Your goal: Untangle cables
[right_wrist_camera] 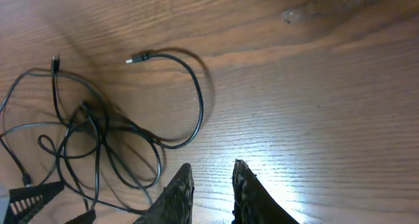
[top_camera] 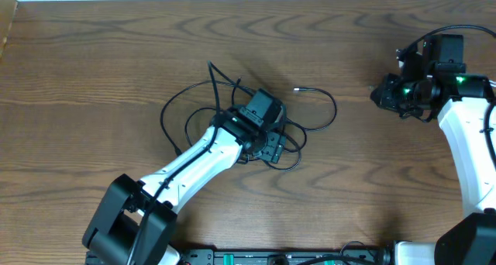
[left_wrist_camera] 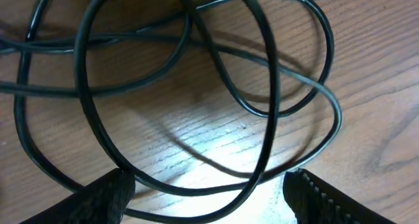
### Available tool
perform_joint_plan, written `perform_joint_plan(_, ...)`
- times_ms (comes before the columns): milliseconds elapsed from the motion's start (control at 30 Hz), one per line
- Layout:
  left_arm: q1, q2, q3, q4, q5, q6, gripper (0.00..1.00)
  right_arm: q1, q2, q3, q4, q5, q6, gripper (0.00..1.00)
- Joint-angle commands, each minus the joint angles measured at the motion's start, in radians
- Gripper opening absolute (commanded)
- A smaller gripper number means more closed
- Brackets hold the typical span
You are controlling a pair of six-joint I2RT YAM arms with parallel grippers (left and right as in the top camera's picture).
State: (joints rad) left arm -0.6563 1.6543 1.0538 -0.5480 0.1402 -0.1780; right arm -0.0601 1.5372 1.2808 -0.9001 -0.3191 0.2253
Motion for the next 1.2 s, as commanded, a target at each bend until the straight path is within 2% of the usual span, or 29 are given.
perform_joint_plan(0,-0.034,0.026,-0.005,0.007,-0.091,0.025,0.78,0.03,0.001,-0.002,0.0,-0.009,-0.022,0.18)
perform_joint_plan(200,-0.066,0.107,-0.005,0.036,-0.1,0.024,0.76,0.078,0.001,-0.002,0.002,0.0,-0.025,0.18)
perform_joint_plan(233,-0.07,0.109,-0.005,0.039,-0.1,0.024,0.64,0.078,0.001,-0.002,0.002,0.0,-0.025,0.18)
perform_joint_plan(300,-0.071,0.108,0.001,0.042,-0.1,0.024,0.13,0.08,0.001,-0.002,0.002,0.004,-0.025,0.18)
perform_joint_plan(333,-0.071,0.095,0.022,0.027,-0.1,0.024,0.07,0.081,0.001,-0.002,0.002,0.013,-0.024,0.18)
perform_joint_plan(467,-0.053,-0.074,0.182,0.013,0.008,0.02,0.07,0.082,0.001,-0.002,0.002,0.028,-0.025,0.18)
perform_joint_plan(533,-0.033,-0.155,0.245,0.025,0.01,-0.016,0.07,0.087,0.001,-0.002,0.003,0.028,-0.025,0.18)
perform_joint_plan(633,0.005,-0.278,0.262,0.12,0.01,-0.123,0.08,0.14,0.001,-0.002,0.032,0.017,-0.055,0.19)
perform_joint_plan(700,0.019,-0.357,0.262,0.239,0.007,-0.201,0.07,0.196,0.001,-0.002,0.06,0.017,-0.066,0.2)
perform_joint_plan(800,0.018,-0.389,0.262,0.303,-0.022,-0.228,0.08,0.296,0.003,-0.002,0.113,0.016,-0.105,0.2)
perform_joint_plan(967,0.018,-0.373,0.261,0.277,-0.058,-0.223,0.07,0.402,0.039,-0.002,0.173,-0.05,-0.152,0.24)
perform_joint_plan(1100,0.018,-0.376,0.261,0.295,-0.139,-0.207,0.07,0.462,0.142,-0.002,0.211,-0.051,-0.127,0.24)
perform_joint_plan(1167,0.019,-0.378,0.261,0.292,-0.161,-0.175,0.07,0.484,0.223,-0.002,0.206,-0.054,-0.125,0.28)
